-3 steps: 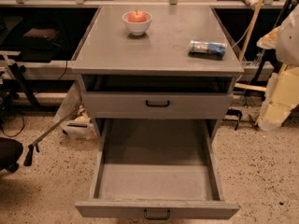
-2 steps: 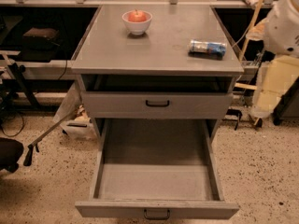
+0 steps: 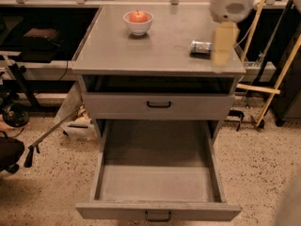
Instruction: Place redbull can into middle drawer
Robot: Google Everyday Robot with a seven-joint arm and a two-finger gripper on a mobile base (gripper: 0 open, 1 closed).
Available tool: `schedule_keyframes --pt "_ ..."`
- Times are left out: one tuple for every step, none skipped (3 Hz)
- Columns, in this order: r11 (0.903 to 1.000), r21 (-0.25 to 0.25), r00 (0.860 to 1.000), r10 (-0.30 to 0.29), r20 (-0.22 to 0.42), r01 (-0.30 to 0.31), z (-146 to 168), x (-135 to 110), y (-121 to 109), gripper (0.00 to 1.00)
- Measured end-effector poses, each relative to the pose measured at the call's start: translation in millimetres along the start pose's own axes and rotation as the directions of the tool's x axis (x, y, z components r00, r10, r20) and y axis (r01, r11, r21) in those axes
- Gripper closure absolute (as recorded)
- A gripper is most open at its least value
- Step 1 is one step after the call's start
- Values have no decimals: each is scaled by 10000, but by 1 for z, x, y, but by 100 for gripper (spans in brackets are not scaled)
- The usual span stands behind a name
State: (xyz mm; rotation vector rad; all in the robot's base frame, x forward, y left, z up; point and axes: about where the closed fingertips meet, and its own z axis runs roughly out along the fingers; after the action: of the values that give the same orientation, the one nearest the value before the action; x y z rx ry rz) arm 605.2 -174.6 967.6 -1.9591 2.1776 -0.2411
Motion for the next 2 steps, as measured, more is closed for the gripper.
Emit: schedule_keyframes --pt "9986 328 9991 -425 -53 427 23 -62 -62 0" --pt "9928 1108 9986 -488 199 463 15 -86 -92 0"
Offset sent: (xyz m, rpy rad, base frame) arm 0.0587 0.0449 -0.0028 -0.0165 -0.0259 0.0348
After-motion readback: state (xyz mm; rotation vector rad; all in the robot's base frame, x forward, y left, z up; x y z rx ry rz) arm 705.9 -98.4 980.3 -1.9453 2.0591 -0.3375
